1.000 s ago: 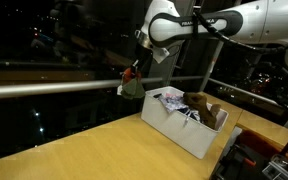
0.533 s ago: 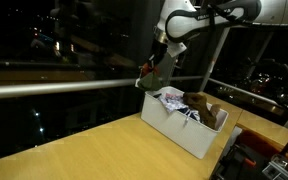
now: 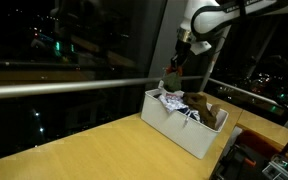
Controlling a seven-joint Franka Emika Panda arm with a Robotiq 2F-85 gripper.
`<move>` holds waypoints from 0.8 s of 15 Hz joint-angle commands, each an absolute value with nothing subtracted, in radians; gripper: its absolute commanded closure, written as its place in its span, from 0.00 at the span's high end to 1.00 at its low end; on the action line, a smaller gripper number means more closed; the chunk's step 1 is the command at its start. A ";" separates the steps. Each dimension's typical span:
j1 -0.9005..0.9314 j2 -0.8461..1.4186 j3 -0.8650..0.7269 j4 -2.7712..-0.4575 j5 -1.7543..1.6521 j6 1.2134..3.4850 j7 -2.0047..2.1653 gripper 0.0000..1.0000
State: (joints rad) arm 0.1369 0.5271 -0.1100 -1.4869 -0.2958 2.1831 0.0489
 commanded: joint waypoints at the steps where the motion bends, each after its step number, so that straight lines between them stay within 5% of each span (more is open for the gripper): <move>1: 0.088 0.350 -0.088 -1.734 -0.291 2.230 0.042 0.05; 12: -0.038 0.010 -0.071 -2.383 -0.131 2.653 -0.147 0.05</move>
State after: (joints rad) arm -0.0073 0.1253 -0.0952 -2.1867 -0.1851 2.5158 -0.0722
